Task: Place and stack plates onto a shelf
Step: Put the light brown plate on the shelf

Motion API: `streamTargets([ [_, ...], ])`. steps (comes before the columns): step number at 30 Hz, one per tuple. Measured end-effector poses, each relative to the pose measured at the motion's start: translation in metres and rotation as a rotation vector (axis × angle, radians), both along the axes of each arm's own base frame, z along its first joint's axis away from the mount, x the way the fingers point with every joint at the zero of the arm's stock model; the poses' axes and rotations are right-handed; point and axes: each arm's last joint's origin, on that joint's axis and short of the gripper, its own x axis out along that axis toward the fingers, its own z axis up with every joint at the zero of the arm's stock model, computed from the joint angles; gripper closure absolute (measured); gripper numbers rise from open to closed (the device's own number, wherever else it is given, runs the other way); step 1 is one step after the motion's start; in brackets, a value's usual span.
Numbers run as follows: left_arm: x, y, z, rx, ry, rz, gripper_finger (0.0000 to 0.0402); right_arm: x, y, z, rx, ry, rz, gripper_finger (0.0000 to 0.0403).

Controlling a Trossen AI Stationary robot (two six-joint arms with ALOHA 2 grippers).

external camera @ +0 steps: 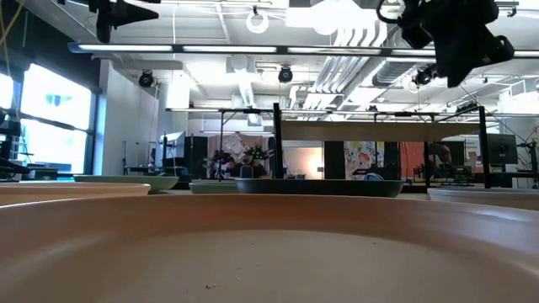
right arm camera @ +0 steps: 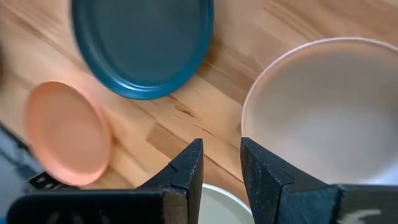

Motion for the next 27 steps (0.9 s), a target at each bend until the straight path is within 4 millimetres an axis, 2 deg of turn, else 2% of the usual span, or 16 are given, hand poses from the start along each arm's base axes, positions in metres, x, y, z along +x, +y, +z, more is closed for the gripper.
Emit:
streamTargets([
  [15, 0.000, 0.000, -0.007, -0.011, 0.074, 0.000, 0.0271, 0.035, 0.035, -0.054, -0.053, 0.255, 0.039, 0.0315],
  [27, 0.000, 0.000, -0.007, -0.011, 0.074, 0.000, 0.0271, 0.052, 0.049, -0.093, -0.100, 0.396, 0.075, 0.0315],
])
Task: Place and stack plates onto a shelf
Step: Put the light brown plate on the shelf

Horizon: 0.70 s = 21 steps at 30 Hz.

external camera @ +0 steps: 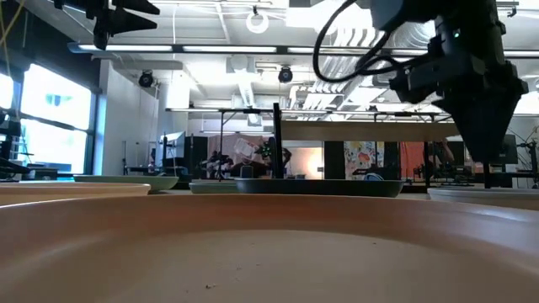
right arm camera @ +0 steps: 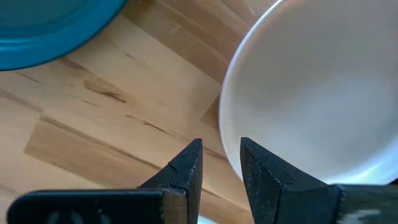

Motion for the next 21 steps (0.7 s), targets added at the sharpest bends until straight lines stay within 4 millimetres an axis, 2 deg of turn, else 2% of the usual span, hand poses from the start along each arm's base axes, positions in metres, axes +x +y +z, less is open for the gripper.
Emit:
streamTargets([
  [21, 0.000, 0.000, 0.000, 0.000, 0.001, 0.000, 0.0271, 0.011, 0.007, -0.031, -0.060, 0.072, 0.041, 0.0316],
])
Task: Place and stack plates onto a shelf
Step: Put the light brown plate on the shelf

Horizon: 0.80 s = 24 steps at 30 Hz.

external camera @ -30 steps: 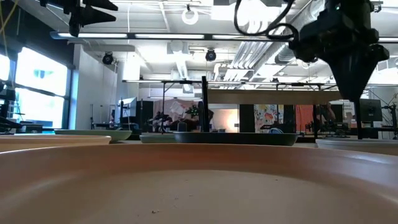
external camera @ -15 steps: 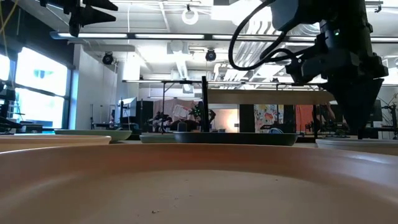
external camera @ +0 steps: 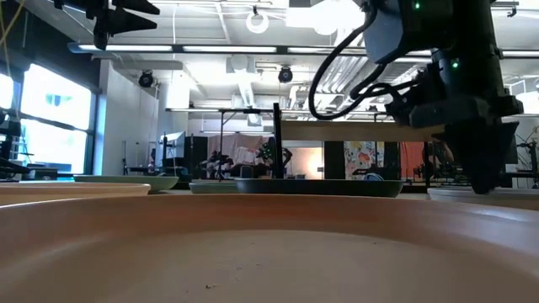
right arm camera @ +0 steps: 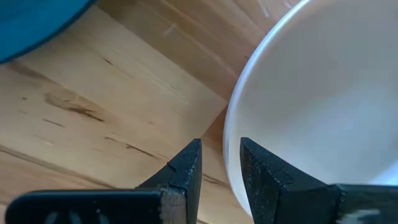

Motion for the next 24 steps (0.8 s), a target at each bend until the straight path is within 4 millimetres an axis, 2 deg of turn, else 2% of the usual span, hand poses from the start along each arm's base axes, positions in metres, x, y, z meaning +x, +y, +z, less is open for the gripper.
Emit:
streamTargets([
  [9, 0.000, 0.000, 0.000, 0.000, 0.000, 0.000, 0.0271, 0.002, 0.001, -0.014, -0.008, 0.049, 0.000, 0.0316],
  [15, 0.000, 0.000, 0.000, 0.000, 0.000, 0.001, 0.0271, 0.002, 0.001, -0.015, -0.006, 0.056, -0.001, 0.0321],
  [18, 0.000, 0.000, 0.000, 0.000, 0.001, 0.000, 0.0271, 0.002, 0.001, -0.015, 0.000, 0.059, -0.005, 0.0342],
  [22, 0.000, 0.000, 0.000, 0.000, 0.000, 0.000, 0.0271, 0.001, 0.001, -0.015, 0.000, 0.067, -0.005, 0.0390],
  [24, 0.000, 0.000, 0.000, 0.001, 0.000, 0.000, 0.0271, 0.001, 0.001, -0.015, -0.001, 0.070, -0.007, 0.0398],
])
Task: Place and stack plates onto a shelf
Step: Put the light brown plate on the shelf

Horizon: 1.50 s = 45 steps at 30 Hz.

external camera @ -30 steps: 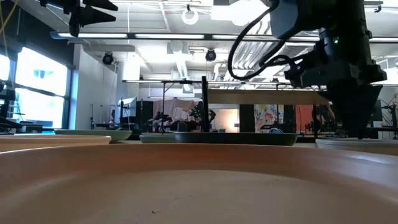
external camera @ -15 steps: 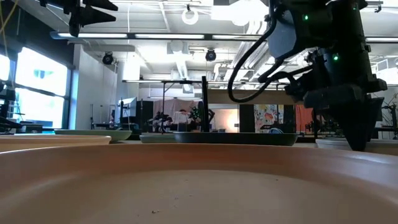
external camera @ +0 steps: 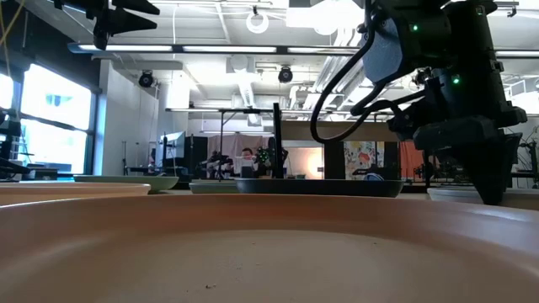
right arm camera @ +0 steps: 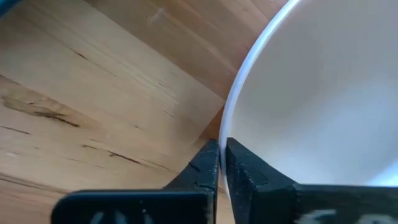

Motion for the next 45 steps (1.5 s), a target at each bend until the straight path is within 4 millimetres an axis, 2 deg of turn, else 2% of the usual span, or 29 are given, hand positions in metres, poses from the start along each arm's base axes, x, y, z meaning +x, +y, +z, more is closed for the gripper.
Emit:
streamTargets([
  [9, 0.000, 0.000, 0.000, 0.000, 0.000, 0.000, 0.0271, -0.001, 0.001, 0.001, 0.029, 0.018, -0.020, 0.0401],
  [15, 0.000, 0.000, 0.000, 0.000, 0.001, 0.000, 0.0271, 0.005, 0.008, 0.015, 0.032, 0.018, 0.002, 0.0402],
  [32, 0.000, 0.000, -0.003, -0.005, 0.032, 0.000, 0.0271, 0.018, 0.035, 0.081, -0.030, -0.022, 0.059, 0.0403],
  [45, 0.000, 0.000, -0.003, -0.005, 0.031, 0.000, 0.0271, 0.022, 0.036, 0.130, -0.081, -0.045, 0.080, 0.0403],
])
